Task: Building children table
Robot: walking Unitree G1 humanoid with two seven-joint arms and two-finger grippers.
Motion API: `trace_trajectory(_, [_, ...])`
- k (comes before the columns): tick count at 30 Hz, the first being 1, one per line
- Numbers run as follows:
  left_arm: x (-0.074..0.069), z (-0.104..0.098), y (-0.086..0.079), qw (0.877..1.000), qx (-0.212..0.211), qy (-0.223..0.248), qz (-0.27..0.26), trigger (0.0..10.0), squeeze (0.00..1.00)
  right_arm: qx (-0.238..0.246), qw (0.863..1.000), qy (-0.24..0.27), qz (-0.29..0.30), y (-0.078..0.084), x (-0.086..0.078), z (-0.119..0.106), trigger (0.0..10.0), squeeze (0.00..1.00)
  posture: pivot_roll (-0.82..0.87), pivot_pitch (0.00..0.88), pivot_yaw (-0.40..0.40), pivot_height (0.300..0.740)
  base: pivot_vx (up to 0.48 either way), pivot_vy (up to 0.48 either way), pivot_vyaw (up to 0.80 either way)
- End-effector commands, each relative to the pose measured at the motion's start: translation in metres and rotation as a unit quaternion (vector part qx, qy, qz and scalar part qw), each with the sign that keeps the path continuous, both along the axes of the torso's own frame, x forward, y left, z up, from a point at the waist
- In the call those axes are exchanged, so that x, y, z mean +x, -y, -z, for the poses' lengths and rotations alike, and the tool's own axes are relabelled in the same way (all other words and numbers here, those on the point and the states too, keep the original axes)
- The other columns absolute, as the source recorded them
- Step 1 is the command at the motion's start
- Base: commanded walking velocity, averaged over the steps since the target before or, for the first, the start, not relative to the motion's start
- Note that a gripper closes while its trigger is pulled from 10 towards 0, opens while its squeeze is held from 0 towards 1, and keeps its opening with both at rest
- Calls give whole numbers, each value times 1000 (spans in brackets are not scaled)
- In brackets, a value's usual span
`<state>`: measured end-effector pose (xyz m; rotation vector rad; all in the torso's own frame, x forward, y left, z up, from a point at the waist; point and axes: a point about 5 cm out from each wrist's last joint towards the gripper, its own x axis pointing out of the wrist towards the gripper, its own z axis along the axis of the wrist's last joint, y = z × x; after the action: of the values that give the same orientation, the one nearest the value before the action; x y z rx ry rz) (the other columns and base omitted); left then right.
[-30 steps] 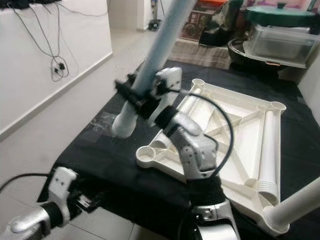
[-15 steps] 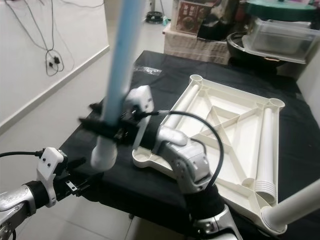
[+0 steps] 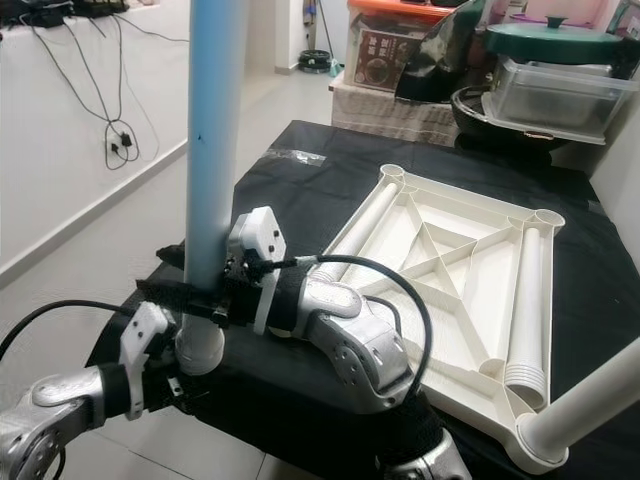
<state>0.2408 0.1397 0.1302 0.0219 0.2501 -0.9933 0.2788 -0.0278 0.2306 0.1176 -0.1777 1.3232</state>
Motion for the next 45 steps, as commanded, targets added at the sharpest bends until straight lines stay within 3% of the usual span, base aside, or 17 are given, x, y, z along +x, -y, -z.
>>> trace_trajectory(1, [-3, 3, 5, 1000, 0, -7, 14, 10000, 0, 5, 1000, 15, 17, -1, 5, -5, 10000, 0, 61, 0, -50, 740, 0, 0, 0])
trace_trajectory(17, [5, -11, -12, 999, 22, 38, -22, 10000, 0, -13, 999, -2, -37, -6, -9, 7, 10000, 0, 66, 0, -65, 740, 0, 0, 0])
trace_trajectory(34, [12, -24, 3, 997, 19, 66, 25, 10000, 0, -12, 997, -25, -69, -12, -17, 11, 10000, 0, 65, 0, -67, 740, 0, 0, 0])
trace_trajectory(35, [14, -24, 5, 997, 23, 67, 30, 8902, 0, -12, 997, -26, -70, -13, -18, 11, 10000, 0, 61, 0, -63, 740, 0, 0, 0])
trace_trajectory(36, [14, -24, 5, 997, 23, 67, 30, 8902, 0, -12, 997, -26, -70, -13, -18, 11, 10000, 0, 61, 0, -63, 740, 0, 0, 0])
trace_trajectory(37, [16, -23, 5, 997, 24, 68, 32, 2863, 0, -12, 997, -26, -71, -13, -18, 11, 10000, 0, 61, 0, -63, 740, 0, 0, 0])
trace_trajectory(38, [16, -24, 5, 997, 18, 68, 34, 0, 0, -11, 997, -27, -72, -14, -18, 11, 10000, 0, 57, 0, -60, 740, 0, 0, 0])
trace_trajectory(45, [12, -26, 5, 995, 6, 80, 56, 0, 0, -8, 997, -27, -75, -13, -19, 9, 10000, 0, 54, 0, -53, 740, 0, 0, 0])
